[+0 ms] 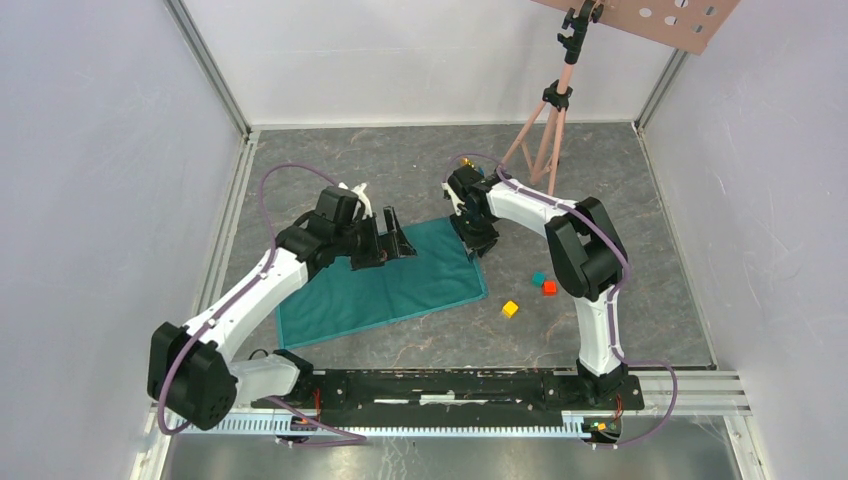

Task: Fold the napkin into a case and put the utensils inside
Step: Pick up the rectangle-folded napkin from the center of the board.

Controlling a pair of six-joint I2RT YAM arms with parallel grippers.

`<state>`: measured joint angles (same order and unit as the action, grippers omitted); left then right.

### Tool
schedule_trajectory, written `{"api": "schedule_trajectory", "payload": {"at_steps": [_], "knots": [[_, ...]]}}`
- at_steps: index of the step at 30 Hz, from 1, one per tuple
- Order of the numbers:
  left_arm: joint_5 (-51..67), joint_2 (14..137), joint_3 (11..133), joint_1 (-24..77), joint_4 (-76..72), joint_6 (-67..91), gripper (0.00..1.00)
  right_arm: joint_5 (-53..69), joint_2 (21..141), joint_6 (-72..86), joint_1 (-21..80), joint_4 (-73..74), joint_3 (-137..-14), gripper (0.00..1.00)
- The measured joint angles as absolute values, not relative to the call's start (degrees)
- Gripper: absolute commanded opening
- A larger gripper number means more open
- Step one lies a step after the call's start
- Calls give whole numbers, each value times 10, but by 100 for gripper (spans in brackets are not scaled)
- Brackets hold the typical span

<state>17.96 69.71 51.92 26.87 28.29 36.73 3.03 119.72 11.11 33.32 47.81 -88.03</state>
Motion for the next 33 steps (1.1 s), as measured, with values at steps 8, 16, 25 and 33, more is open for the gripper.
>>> {"api": "schedule_trajectory", "payload": {"at_steps": [8,16,25,33], "knots": [[155,669,544,269,325,361,100,3,1199,118,336,478,-880,17],[151,669,556,269,342,361,100,-23,1198,117,348,476,-880,31],[150,669,557,269,344,353,100,-20,1191,113,350,470,-877,48],[150,662,556,269,344,351,100,1,1191,111,352,482,-881,57]]}}
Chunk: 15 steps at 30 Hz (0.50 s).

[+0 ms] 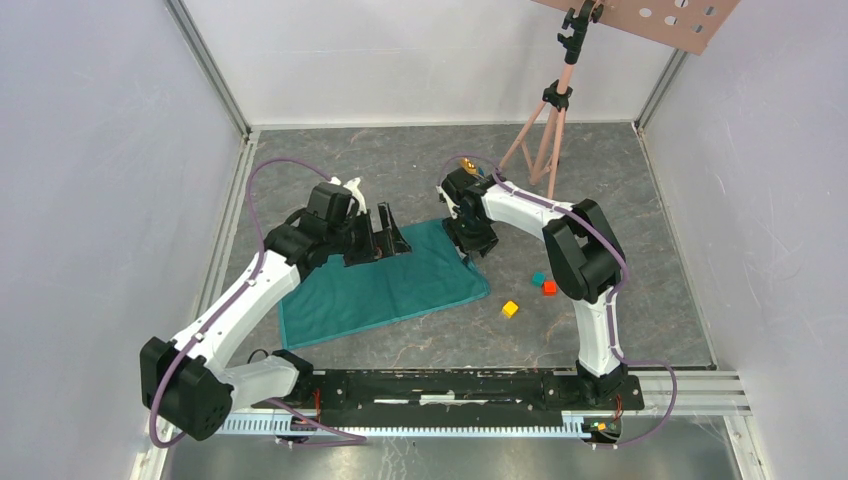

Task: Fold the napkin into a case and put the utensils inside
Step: Pick up the rectangle-folded napkin from the center of the board.

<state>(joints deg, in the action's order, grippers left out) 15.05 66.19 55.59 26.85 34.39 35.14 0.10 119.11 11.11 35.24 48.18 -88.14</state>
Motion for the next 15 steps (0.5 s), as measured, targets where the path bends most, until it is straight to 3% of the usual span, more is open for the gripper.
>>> {"api": "schedule_trajectory", "payload": {"at_steps": [15], "knots": [[149,648,547,268,344,340,100,-15,1191,117,363,515,-904,52]]}}
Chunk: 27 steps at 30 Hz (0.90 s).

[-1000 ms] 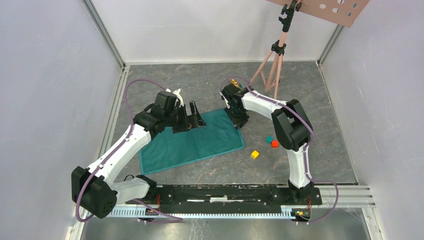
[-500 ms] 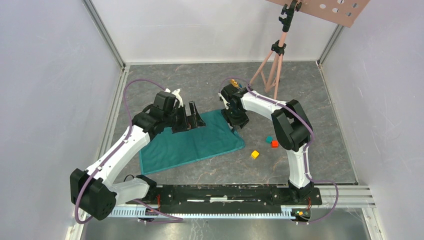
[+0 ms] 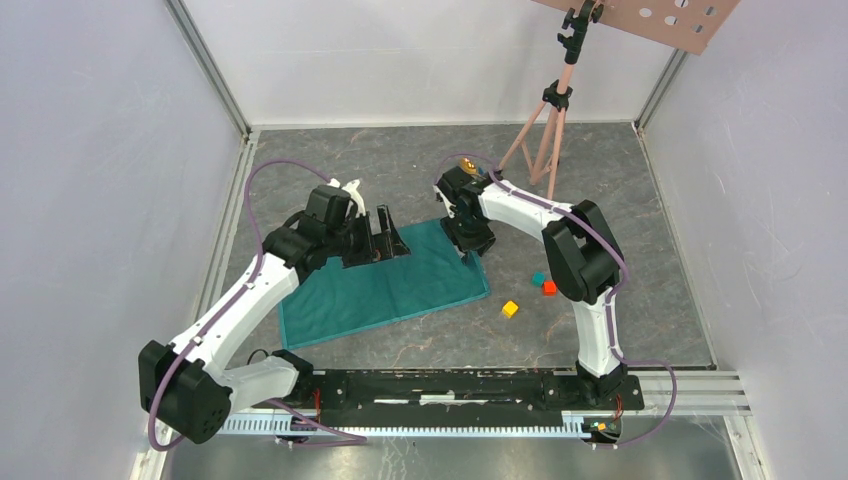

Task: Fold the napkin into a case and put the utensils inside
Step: Pick up the rectangle-folded napkin from the center of the board.

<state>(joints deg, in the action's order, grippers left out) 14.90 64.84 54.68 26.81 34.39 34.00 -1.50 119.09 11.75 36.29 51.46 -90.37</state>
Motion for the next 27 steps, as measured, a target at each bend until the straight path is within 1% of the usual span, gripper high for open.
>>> {"api": "schedule_trajectory", "payload": {"at_steps": [6,10,15,23,27], "knots": [[149,648,538,267,345,340,100,-30,1191,120,368,514,-904,52],[149,642,537,267,347,340,100,-51,1191,122,370,513,-904,55],[149,628,537,267,352,337,100,-48,1191,122,370,511,-907,56],[149,621,526,267,353,336,100,-36,1199,122,365,508,-912,50],[149,621,524,267,355,335,100,-27,1215,121,362,505,-914,50]]}}
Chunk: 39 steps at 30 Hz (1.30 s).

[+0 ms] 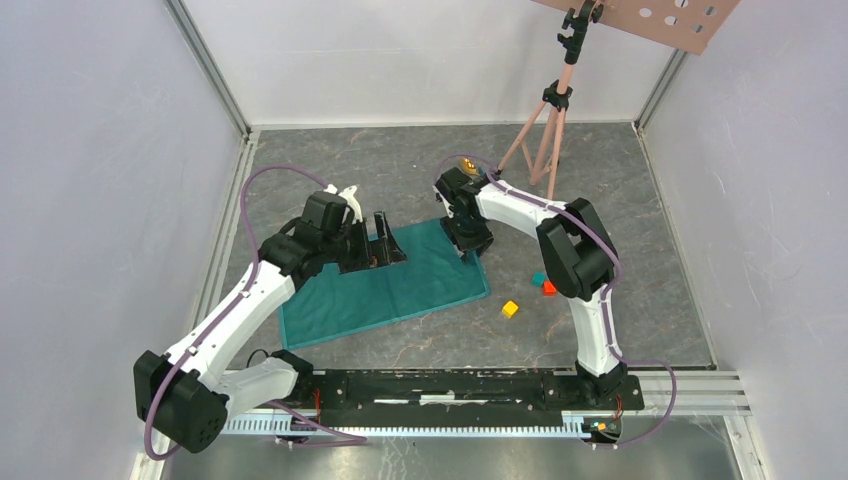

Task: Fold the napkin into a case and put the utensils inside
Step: Pick up the rectangle-folded napkin from the center of the board.

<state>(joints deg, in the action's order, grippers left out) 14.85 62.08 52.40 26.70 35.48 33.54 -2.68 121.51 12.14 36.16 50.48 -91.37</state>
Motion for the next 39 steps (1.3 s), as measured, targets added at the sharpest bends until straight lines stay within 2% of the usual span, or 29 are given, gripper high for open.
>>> {"api": "schedule_trajectory", "payload": {"at_steps": [19,25,39], "knots": [[150,618,524,267,355,335,100,-5,1216,121,349,509,-933,55],[151,618,524,267,355,335,100,-7,1208,121,344,510,-947,46],[151,618,524,264,355,334,100,-11,1209,121,340,505,-935,48]]}}
